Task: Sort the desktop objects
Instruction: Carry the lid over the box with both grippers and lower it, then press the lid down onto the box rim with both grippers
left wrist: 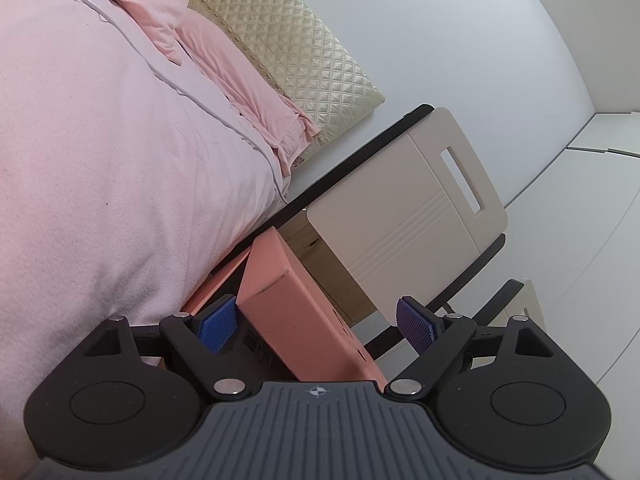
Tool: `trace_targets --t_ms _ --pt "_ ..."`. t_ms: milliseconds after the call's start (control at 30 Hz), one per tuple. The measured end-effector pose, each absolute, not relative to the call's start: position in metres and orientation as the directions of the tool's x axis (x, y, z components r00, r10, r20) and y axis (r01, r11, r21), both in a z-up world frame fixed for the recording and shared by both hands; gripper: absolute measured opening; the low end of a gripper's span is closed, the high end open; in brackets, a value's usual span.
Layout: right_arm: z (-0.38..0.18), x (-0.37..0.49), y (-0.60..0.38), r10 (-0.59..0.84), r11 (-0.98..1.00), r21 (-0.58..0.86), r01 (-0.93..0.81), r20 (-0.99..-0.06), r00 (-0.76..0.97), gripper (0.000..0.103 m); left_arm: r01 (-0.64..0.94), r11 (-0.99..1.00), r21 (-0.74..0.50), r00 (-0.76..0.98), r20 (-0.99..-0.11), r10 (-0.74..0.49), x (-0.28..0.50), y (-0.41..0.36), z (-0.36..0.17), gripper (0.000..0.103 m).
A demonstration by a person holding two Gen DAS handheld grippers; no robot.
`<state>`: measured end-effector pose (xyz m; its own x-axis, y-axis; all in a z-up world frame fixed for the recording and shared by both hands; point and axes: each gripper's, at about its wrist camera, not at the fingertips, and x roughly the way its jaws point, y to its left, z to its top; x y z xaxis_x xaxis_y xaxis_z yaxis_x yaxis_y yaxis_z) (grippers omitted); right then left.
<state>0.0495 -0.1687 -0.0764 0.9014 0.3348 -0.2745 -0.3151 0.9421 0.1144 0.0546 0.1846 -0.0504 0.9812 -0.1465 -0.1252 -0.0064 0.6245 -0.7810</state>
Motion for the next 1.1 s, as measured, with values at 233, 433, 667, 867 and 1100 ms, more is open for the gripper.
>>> trace_targets --t_ms 233,433,667,867,1100 --pt "-0.084 0.057 -0.155 0.314 0.949 0.078 -0.307 -0.34 0.886 0.094 -0.005 0.624 -0.781 0.981 -0.125 -0.148 0.054 0.185 -0.049 0.088" --pt "-0.085 0.059 -0.162 0.271 0.962 0.092 -0.255 -0.346 0.898 0.095 -0.003 0.608 -0.794 0.977 -0.132 -0.168 0.054 0.185 -0.05 0.089" --pt "-0.083 0.06 -0.182 0.187 0.981 0.118 -0.154 -0.358 0.915 0.095 -0.01 0.581 -0.814 0.96 -0.17 -0.222 0.054 0.173 -0.063 0.091" --pt "-0.074 0.048 -0.198 0.237 0.964 0.192 -0.185 -0.298 0.925 0.096 0.0 0.606 -0.796 0.964 -0.161 -0.211 0.048 0.166 -0.064 0.091" --pt "-0.052 0.037 -0.213 0.341 0.912 0.294 -0.287 -0.152 0.928 0.096 -0.019 0.6 -0.8 0.964 -0.174 -0.2 0.039 0.173 -0.056 0.093"
